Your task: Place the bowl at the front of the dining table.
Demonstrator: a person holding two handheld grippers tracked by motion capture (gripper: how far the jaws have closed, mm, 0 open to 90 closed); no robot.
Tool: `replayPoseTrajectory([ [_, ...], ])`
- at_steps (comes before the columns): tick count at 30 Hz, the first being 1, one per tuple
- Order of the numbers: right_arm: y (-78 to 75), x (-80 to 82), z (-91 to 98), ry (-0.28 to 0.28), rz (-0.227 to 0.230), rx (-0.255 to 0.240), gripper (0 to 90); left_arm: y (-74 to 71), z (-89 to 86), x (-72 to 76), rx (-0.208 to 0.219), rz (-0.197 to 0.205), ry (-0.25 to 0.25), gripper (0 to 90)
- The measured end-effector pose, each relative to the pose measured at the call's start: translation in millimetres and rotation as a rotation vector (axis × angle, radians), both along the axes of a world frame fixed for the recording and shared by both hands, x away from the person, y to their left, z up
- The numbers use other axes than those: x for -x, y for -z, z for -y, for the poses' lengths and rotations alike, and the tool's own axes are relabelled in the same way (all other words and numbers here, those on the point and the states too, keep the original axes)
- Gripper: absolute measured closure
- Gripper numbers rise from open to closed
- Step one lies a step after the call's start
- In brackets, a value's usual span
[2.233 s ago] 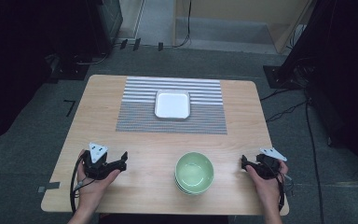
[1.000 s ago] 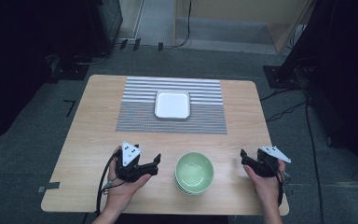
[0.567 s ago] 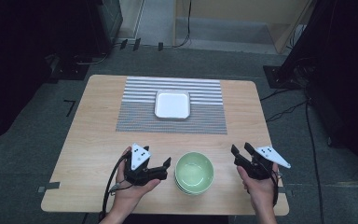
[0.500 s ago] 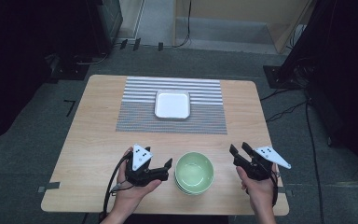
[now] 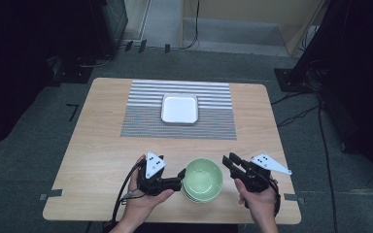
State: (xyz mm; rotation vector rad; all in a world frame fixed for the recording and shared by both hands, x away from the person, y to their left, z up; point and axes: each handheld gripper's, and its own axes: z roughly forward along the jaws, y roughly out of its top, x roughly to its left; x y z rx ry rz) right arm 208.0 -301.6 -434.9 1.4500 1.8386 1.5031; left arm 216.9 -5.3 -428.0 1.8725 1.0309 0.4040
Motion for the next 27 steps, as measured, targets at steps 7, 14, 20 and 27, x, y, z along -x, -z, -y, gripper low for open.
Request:
replayPoseTrajectory([
  [7, 1.7, -0.6, -2.3, -0.07, -0.031, -0.034, 73.0, 0.9, 4.5, 2.0, -0.001, 0.003, 0.019, 14.9],
  [14, 3.9, -0.2, -10.1, -0.121, -0.08, -0.016, 72.0, 4.0, 7.3, 2.3, -0.029, 0.014, 0.014, 15.6],
  [20, 8.8, -2.7, -16.3, -0.128, -0.117, 0.016, 69.8, 6.3, 7.9, 1.8, -0.035, 0.008, 0.015, 15.7],
  [27, 12.8, -2.4, -23.6, -0.117, -0.134, 0.065, 67.5, 7.0, 9.7, 3.3, -0.04, 0.008, 0.019, 15.7],
])
